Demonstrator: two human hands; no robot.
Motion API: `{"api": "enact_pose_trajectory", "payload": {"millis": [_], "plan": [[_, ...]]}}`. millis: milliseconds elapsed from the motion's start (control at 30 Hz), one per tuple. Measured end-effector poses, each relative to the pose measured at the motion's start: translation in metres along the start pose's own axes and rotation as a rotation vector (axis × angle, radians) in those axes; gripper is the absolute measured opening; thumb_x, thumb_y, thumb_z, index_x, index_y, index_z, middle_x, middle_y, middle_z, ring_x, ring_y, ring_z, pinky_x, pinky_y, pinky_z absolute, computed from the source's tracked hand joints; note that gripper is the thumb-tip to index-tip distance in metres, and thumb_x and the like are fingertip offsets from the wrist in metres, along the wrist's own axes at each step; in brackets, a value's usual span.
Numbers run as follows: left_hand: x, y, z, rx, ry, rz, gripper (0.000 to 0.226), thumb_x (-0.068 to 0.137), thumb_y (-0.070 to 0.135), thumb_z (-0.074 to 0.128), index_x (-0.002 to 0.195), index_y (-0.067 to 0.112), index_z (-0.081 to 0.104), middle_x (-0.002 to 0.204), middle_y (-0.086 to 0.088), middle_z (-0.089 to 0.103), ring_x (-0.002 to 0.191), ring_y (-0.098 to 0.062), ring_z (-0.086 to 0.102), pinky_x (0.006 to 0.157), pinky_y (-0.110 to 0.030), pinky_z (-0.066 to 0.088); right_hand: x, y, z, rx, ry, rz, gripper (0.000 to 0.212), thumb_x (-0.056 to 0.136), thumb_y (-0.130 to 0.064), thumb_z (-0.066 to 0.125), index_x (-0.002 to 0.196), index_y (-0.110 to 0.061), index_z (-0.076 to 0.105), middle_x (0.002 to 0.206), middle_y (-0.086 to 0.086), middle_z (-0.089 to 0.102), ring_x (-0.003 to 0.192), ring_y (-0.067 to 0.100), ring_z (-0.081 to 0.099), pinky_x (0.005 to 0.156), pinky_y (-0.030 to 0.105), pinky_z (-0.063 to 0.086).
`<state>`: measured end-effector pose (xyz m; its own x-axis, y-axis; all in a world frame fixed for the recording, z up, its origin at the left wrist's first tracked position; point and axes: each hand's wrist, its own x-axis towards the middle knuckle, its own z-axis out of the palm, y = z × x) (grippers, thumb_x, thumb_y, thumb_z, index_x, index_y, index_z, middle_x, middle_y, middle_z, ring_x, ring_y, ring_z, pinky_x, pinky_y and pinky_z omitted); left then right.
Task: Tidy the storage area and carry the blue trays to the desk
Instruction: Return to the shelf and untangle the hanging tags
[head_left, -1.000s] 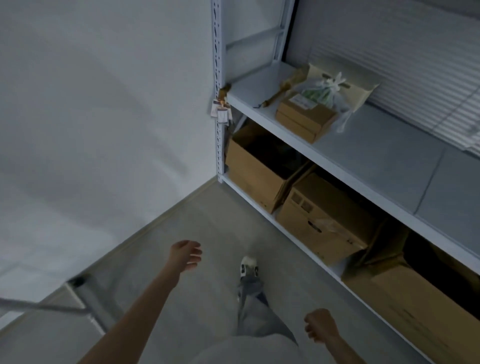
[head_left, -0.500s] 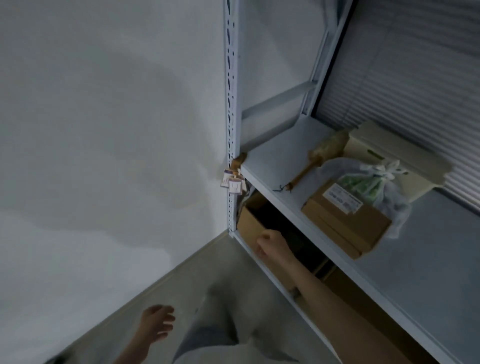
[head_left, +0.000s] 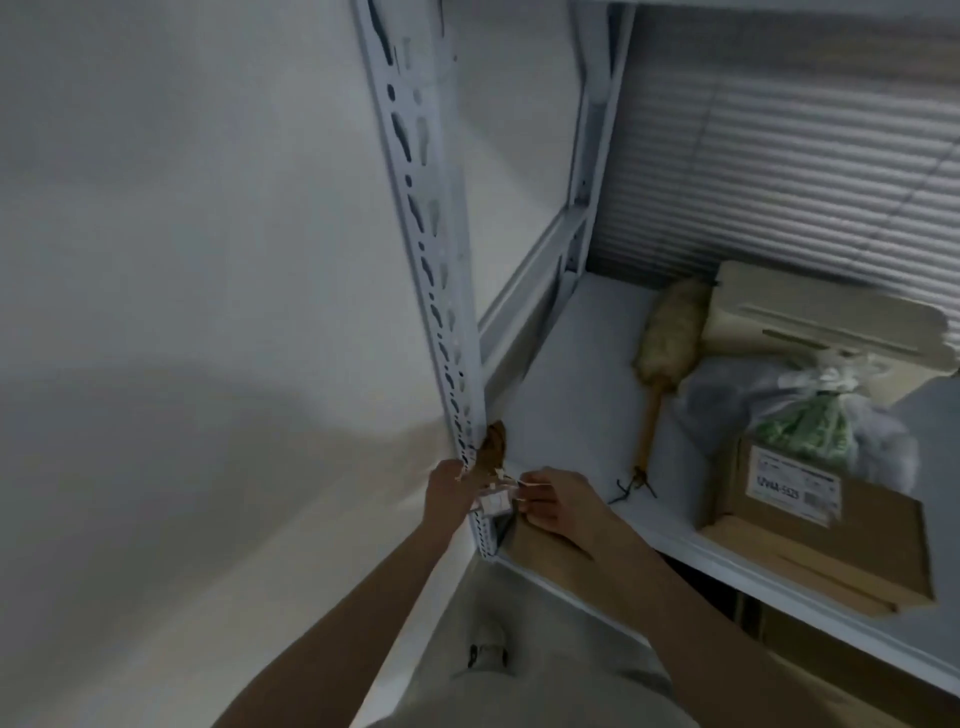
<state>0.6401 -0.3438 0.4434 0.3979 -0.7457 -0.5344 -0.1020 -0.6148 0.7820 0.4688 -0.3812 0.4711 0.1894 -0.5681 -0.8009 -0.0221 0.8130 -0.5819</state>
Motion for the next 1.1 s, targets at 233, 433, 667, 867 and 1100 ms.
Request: {"api": "enact_pose_trajectory", "payload": {"millis": [233,433,667,867,1100], "plan": [[0.030,0.013,0.031,0.079,-0.065,-0.058,0.041,0.064,0.057,0.080,0.073,0.019,0.067,0.089,-0.003,0.071,0.086,-0.019,0.067,0.091,-0.035,0.055,0.013,-0.007,0.019,0.084,0.104,0.014,0.014,0.094,-0.013,0.060,0.090,-0.003,0.068,0.084,0.012,0.070,0.075,0.027,0.064,0.073,0.033,0.054],[0.043,0.011,0.045,0.242,0.040,-0.028,0.082,0.061,0.079,0.062,0.110,0.013,0.072,0.109,-0.010,0.070,0.105,-0.030,0.063,0.096,-0.036,0.047,0.020,-0.004,0.017,0.083,0.158,0.017,0.022,0.091,-0.013,0.064,0.108,0.001,0.068,0.088,0.015,0.073,0.072,0.026,0.067,0.067,0.030,0.055],[0.064,-0.015,0.057,0.290,0.067,0.093,0.070,0.080,0.070,0.036,0.106,0.017,0.072,0.109,-0.013,0.072,0.107,-0.034,0.064,0.097,-0.049,0.048,0.019,-0.005,0.007,0.091,0.178,0.015,0.016,0.091,-0.012,0.063,0.102,-0.001,0.069,0.095,0.017,0.072,0.066,0.024,0.066,0.065,0.029,0.054],[0.042,-0.003,0.048,0.125,0.063,0.115,0.056,0.096,0.055,0.041,0.098,0.008,0.070,0.090,-0.012,0.072,0.087,-0.031,0.067,0.086,-0.040,0.052,0.017,-0.017,0.002,0.006,0.204,-0.077,0.012,0.091,-0.010,0.064,0.098,-0.003,0.069,0.078,0.010,0.072,0.068,0.023,0.067,0.061,0.028,0.054],[-0.003,0.043,0.013,0.087,-0.170,0.336,0.030,0.101,0.016,0.051,0.072,0.012,0.053,0.065,-0.006,0.058,0.057,-0.010,0.053,0.054,-0.015,0.040,0.009,-0.038,0.009,-0.191,0.119,-0.307,0.014,0.094,-0.010,0.057,0.094,-0.010,0.070,0.082,0.006,0.073,0.072,0.018,0.064,0.064,0.024,0.054]]}}
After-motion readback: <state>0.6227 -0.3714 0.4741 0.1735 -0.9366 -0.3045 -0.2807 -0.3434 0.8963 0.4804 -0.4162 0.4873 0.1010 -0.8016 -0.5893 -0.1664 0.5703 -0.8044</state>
